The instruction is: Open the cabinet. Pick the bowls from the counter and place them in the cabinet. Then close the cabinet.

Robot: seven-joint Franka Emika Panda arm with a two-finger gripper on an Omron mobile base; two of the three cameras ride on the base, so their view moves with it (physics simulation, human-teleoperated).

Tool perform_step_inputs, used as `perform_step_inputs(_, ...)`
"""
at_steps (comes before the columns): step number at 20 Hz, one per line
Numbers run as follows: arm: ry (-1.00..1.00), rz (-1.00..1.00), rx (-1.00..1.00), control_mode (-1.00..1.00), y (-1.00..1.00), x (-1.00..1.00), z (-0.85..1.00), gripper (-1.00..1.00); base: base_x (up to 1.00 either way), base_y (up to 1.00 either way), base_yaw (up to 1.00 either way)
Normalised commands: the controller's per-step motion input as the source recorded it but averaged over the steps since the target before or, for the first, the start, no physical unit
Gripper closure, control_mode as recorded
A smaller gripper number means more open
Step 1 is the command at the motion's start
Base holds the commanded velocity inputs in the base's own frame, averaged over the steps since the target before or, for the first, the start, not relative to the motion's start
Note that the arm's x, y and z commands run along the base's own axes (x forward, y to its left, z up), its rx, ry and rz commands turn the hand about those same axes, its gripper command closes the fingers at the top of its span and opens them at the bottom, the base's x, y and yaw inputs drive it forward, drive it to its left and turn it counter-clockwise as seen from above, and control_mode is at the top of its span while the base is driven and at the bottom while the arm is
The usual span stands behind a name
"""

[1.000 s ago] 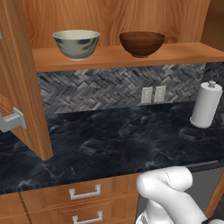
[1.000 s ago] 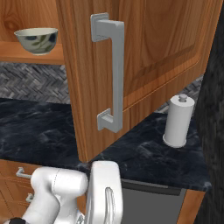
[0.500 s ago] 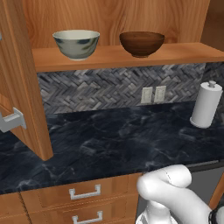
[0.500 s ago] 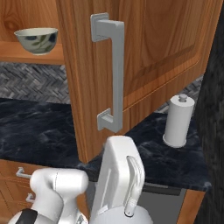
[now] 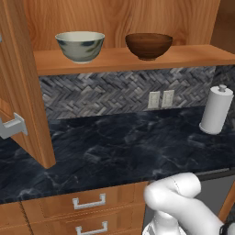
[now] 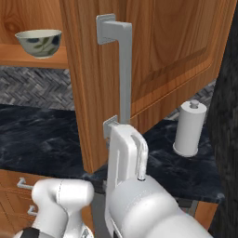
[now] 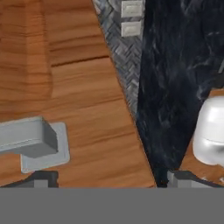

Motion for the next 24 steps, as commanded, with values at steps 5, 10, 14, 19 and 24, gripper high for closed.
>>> perform_step_inputs(5,-0.19,0.05,-0.06,-1.0,0.67,0.98,-0.75,-1.0,0.0,0.0,0.0)
perform_step_inputs(10,-0.16,0.02,0.0,-1.0,0.36,1.0,-0.33,-1.0,0.0,0.0,0.0)
perform_step_inputs(14,-0.21,0.0,0.0,-1.0,0.38,1.0,-0.05,-1.0,0.0,0.0,0.0)
perform_step_inputs(19,-0.11,0.0,0.0,-1.0,0.2,1.0,0.0,-1.0,0.0,0.0,0.0)
perform_step_inputs(24,0.01,-0.07,0.0,-1.0,0.09,1.0,0.0,-1.0,0.0,0.0,0.0)
